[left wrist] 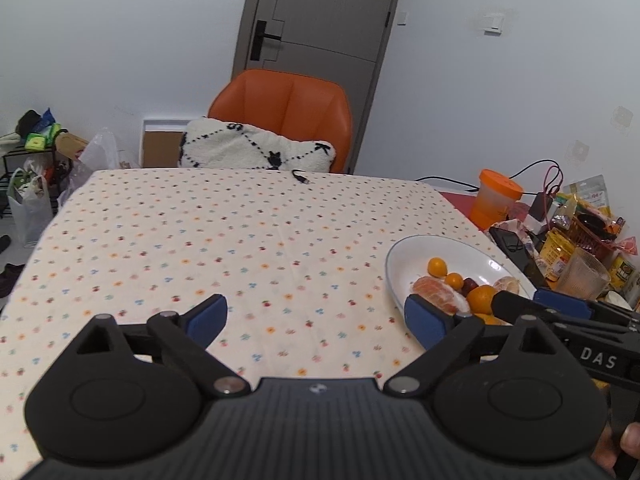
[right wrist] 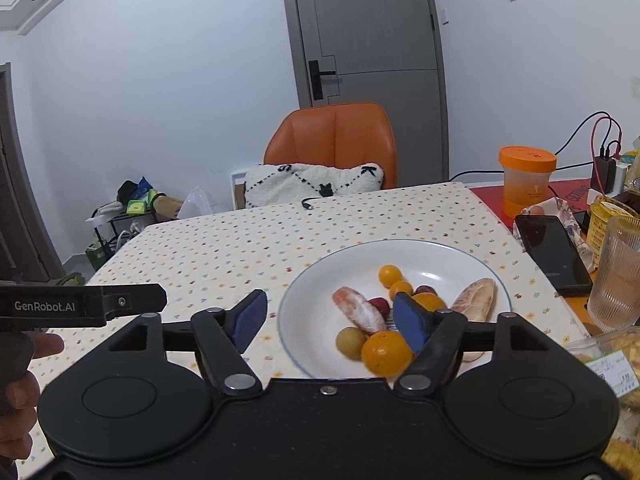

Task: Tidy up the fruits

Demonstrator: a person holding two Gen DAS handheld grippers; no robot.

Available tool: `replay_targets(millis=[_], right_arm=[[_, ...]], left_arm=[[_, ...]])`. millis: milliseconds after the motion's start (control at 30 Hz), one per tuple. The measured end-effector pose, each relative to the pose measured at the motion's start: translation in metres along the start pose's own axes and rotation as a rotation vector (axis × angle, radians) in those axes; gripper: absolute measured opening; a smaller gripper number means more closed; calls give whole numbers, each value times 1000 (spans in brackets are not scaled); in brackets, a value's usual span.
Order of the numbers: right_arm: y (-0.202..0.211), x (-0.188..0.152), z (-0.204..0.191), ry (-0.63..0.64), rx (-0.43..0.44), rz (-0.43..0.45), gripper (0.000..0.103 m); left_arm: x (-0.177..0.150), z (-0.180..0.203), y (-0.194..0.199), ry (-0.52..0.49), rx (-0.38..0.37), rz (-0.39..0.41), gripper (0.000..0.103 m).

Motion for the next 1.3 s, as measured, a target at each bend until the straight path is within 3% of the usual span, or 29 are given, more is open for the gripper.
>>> replay_targets(millis=[267,533,1300], right_arm=[[14,1,-20,9,30,19,86],[33,4,-35,15,51,40,103],[93,-1,-69,20,109,41,103]], left_arm=[[-2,-18,24,7,34,12,95],[0,-29,51,5,57,48,103],[-11,-48,118,-70,100,74,103]])
Point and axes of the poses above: each gripper's, at about its wrist camera, not at the fingertips, and y roughly against the way its jaws point, z to its right, x to its top, the point moved 10 cm from there along -y, roughly the way its jaws point, and after that the axes turned 7 degrees about x, right-handed, at the moved point
